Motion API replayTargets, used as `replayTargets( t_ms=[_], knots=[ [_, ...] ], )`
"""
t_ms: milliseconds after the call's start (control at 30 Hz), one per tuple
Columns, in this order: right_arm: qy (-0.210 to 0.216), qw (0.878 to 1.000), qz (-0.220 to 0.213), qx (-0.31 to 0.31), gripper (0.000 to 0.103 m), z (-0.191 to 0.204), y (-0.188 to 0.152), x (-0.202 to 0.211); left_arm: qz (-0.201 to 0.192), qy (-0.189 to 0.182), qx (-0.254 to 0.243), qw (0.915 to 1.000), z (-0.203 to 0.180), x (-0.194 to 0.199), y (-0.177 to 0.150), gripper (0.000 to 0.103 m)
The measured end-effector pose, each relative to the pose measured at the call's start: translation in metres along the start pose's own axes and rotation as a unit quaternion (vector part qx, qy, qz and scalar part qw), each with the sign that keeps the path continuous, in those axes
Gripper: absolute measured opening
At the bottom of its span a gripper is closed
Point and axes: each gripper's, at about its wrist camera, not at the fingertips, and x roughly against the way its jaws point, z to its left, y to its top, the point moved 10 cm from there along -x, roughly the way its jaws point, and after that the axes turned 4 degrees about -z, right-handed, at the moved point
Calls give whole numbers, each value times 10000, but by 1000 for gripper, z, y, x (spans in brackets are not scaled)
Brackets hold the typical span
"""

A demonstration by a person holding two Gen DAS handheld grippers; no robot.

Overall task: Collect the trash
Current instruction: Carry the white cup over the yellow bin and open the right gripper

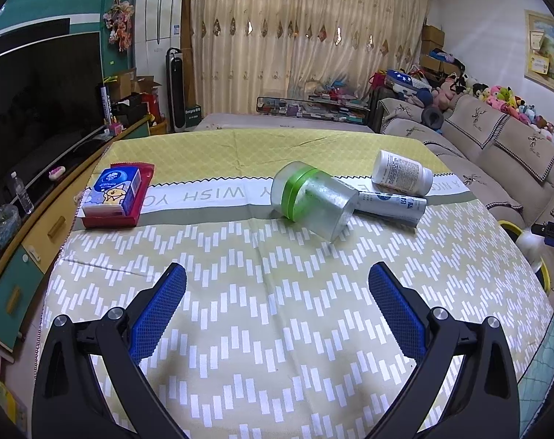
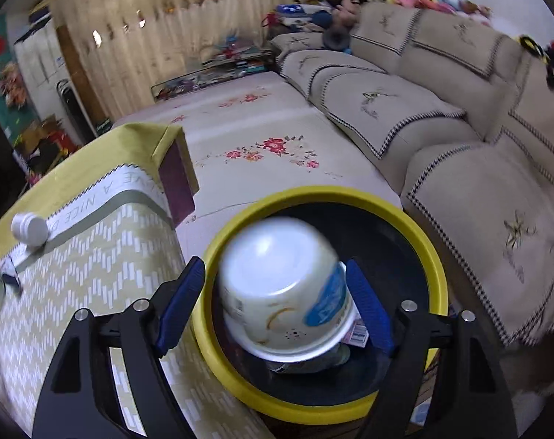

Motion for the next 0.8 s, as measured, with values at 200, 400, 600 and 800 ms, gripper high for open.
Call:
replayTargets(
  t_ms=[200, 400, 600, 800],
  knots=[
    [459, 9983, -366, 43, 76, 37, 1, 21, 27, -13, 10, 10000, 0, -1, 0, 98],
    [747, 9921, -857, 535, 76, 94, -2, 42, 193, -118, -25, 9997, -6, -4, -2, 98],
    [917, 9874, -956, 861, 76, 118, -11, 41, 340, -380, -188, 9985, -19, -9, 15, 98],
    [1047, 9874, -924, 747, 76, 121, -11, 40, 366, -643, -866, 9935, -28, -39, 41, 98]
  ],
)
